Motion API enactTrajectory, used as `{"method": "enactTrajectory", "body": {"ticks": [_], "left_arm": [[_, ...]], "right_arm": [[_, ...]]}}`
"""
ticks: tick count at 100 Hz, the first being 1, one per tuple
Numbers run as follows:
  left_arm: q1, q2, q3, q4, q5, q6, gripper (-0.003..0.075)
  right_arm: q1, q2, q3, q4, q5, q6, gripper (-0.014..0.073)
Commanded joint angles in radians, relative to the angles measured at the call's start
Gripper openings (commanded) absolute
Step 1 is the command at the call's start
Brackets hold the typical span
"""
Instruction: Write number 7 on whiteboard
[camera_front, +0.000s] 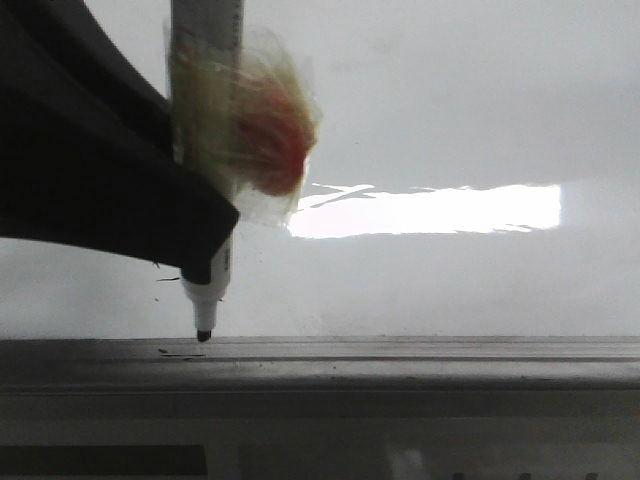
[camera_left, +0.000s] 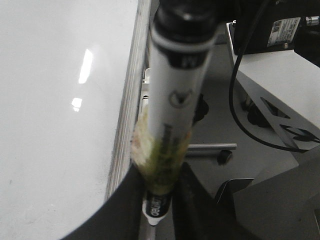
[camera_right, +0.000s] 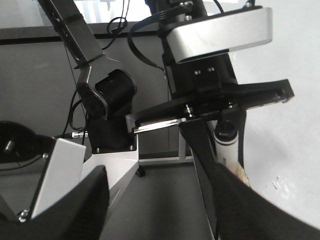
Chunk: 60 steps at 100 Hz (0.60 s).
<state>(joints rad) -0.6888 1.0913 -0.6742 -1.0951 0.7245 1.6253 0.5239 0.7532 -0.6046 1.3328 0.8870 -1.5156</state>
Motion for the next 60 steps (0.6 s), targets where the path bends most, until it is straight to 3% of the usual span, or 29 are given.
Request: {"method": "enactTrajectory", "body": {"ticks": [1,60], "left_arm": [[-0.005,-0.019,-0.024,-0.061,0.001,0.002,-0.002],[-0.005,-0.019,-0.024,-0.061,0.013,0.002,-0.002]], "right_arm": [[0.038,0.052,-0.039,0.115,-0.049,-0.06,0.0407],[0.167,0.297,-0.152,0.147,-0.142,-0.126,0.0407]]}}
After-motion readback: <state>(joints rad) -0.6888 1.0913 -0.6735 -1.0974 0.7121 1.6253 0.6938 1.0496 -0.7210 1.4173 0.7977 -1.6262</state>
